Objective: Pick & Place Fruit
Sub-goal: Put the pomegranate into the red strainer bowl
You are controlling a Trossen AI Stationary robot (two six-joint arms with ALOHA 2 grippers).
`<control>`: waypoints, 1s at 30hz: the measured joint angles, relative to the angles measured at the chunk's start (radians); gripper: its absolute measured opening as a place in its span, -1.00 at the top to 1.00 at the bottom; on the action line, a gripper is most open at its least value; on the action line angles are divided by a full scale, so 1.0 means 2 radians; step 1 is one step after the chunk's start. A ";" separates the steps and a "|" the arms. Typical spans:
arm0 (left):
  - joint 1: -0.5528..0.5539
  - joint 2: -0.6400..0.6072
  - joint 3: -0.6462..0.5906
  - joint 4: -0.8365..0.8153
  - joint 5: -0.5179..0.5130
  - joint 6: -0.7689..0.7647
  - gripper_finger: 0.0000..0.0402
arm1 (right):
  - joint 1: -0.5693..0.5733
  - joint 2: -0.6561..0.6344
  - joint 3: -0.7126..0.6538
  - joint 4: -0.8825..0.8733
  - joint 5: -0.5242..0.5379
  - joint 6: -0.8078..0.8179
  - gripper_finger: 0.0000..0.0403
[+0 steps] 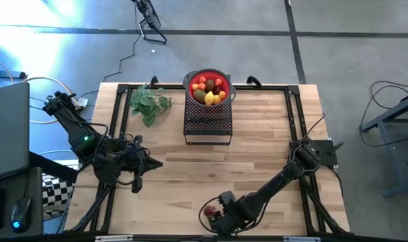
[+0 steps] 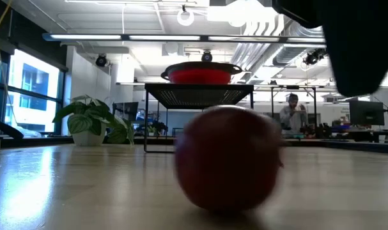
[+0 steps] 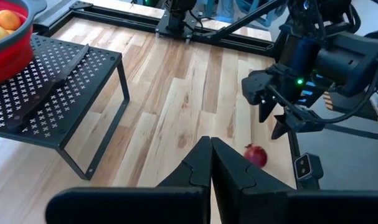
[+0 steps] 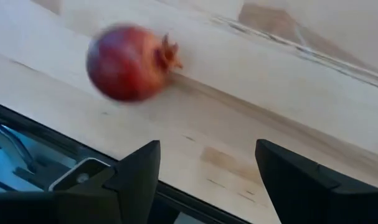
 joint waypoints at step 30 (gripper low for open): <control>0.000 0.000 0.000 -0.009 0.001 -0.011 1.00 | -0.061 -0.028 0.000 -0.008 -0.090 -0.176 -0.09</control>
